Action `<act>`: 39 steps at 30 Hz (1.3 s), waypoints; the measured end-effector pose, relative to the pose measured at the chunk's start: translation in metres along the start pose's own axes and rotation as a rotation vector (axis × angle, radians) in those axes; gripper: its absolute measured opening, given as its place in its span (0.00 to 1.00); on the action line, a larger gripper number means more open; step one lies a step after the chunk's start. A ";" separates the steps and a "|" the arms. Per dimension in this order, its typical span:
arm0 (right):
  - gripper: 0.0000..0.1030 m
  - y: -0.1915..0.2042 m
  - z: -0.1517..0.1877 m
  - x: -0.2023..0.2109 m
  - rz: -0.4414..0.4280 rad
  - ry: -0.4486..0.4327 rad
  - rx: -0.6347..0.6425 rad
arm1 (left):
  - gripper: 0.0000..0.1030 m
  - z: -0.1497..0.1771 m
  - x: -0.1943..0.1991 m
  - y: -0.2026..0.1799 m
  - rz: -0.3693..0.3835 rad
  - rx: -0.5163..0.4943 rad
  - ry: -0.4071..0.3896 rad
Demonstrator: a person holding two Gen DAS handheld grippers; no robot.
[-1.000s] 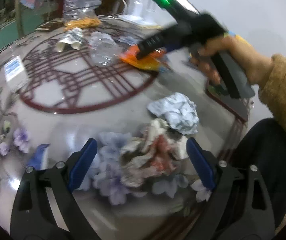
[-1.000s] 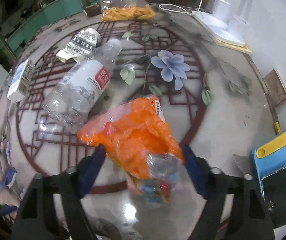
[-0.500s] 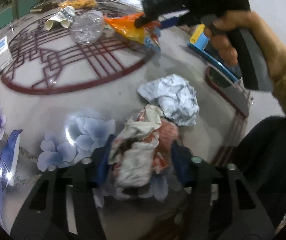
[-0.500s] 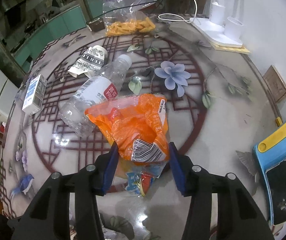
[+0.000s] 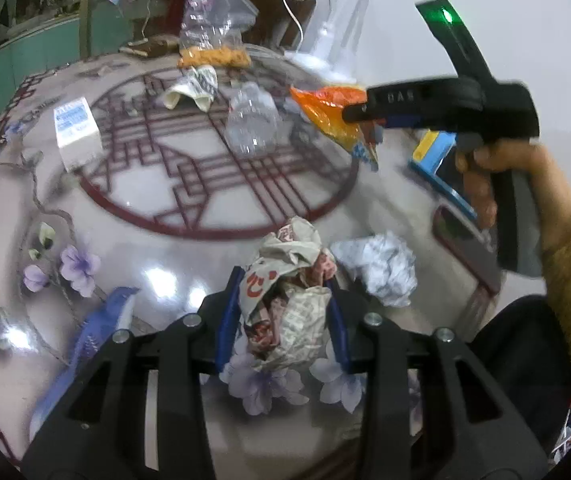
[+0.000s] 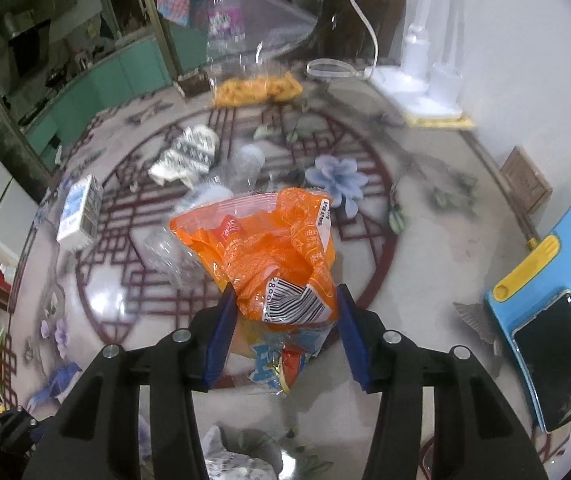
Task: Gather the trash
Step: 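Grasp the orange chip bag with the right tool while the left tool grasps a crumpled paper wad, then carry the orange bag and paper wad over the red bucket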
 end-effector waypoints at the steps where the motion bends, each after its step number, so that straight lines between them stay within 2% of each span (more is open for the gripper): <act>1: 0.46 0.002 0.000 0.004 0.003 -0.014 -0.002 | 0.36 -0.002 0.005 0.002 0.004 0.010 -0.013; 6: 0.46 0.021 -0.002 0.029 0.030 -0.114 0.015 | 0.36 -0.011 0.025 0.010 -0.026 0.014 -0.072; 13: 0.46 0.058 0.011 0.049 0.033 -0.199 0.073 | 0.36 -0.018 0.049 0.017 -0.054 0.016 -0.133; 21: 0.46 0.085 0.024 0.058 -0.007 -0.221 0.078 | 0.36 -0.022 0.068 0.033 -0.096 0.032 -0.177; 39: 0.46 0.144 0.046 0.078 -0.116 -0.225 0.091 | 0.36 -0.020 0.104 0.062 -0.136 0.083 -0.244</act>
Point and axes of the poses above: each gripper's, at about its wrist camera, not at the fingertips, and x roughly against the way its jaws point, y to its left, z to its underside, the point moved 4 cm from there along -x, roughly the way its jaws point
